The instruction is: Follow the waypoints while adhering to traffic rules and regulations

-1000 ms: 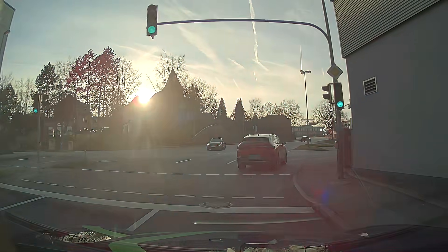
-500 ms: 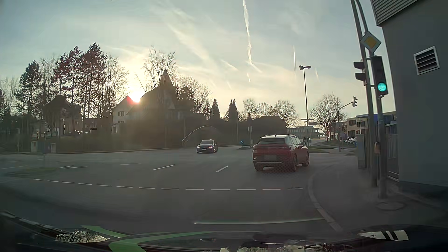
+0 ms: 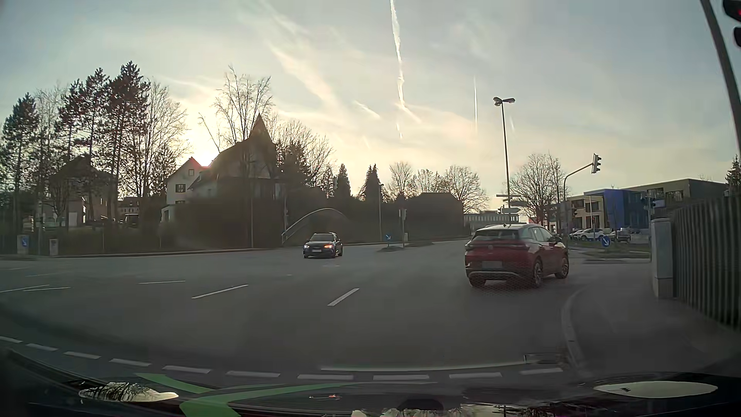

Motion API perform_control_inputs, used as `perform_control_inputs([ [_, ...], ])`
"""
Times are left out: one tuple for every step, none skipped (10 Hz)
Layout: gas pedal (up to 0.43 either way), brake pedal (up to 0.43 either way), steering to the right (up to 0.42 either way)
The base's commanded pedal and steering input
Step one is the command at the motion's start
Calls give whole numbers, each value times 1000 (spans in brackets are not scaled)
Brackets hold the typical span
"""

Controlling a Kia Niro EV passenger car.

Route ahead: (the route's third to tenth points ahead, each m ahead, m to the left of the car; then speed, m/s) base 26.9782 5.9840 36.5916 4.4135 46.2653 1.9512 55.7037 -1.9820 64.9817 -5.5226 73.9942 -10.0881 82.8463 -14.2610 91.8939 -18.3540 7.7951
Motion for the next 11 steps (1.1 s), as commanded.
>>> perform_control_inputs([
  [319, 0, 37],
  [331, 0, 37],
  [331, 0, 37],
  [339, 0, 38],
  [339, 0, 38],
  [339, 0, 38],
  [339, 0, 39],
  [339, 0, 39],
  [339, 0, 39],
  [339, 0, 40],
  [339, 0, 42],
])
